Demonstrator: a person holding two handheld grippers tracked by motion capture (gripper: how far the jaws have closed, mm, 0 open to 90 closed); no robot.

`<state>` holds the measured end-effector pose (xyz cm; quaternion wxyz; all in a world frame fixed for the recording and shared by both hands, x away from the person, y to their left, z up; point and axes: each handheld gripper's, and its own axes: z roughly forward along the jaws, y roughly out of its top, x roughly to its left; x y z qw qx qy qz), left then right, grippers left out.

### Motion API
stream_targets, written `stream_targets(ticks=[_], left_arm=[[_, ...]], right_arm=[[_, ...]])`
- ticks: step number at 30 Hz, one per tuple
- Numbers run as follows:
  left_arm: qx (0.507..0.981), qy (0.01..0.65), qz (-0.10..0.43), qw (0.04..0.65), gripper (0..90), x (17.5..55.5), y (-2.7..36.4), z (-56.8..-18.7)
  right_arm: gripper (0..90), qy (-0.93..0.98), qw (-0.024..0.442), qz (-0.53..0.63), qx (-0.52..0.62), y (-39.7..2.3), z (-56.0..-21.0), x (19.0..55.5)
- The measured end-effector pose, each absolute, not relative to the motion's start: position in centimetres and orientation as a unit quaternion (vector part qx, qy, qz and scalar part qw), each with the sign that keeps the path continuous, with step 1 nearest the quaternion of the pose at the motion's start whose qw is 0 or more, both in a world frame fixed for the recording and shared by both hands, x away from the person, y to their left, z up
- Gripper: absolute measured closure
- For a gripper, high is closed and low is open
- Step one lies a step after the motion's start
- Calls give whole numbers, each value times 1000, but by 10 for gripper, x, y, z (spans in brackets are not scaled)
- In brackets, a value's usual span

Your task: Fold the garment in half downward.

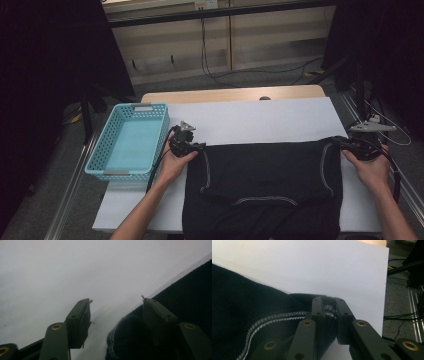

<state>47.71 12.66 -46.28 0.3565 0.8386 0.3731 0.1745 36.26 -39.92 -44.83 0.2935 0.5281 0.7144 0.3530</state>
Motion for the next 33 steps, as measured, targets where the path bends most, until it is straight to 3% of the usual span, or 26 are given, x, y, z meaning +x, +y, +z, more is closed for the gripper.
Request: stream_targets(ticks=[11,21,23,29,33], left_arm=[[838,375,117,379,433,463,138,-467],[843,370,105,377,441,454,137,-467],[843,370,102,376,468,453,137,-466],[851,361,80,374,686,449,134,-464],[853,360,91,367,743,447,129,-460]], right_arm=[[799,714,290,357,528,-399,-449,360],[798,716,288,355,527,-399,-450,359],[798,716,289,355,527,-399,-450,359],[798,718,287,355,526,-399,-451,360],[798,717,288,357,525,-399,-450,359]])
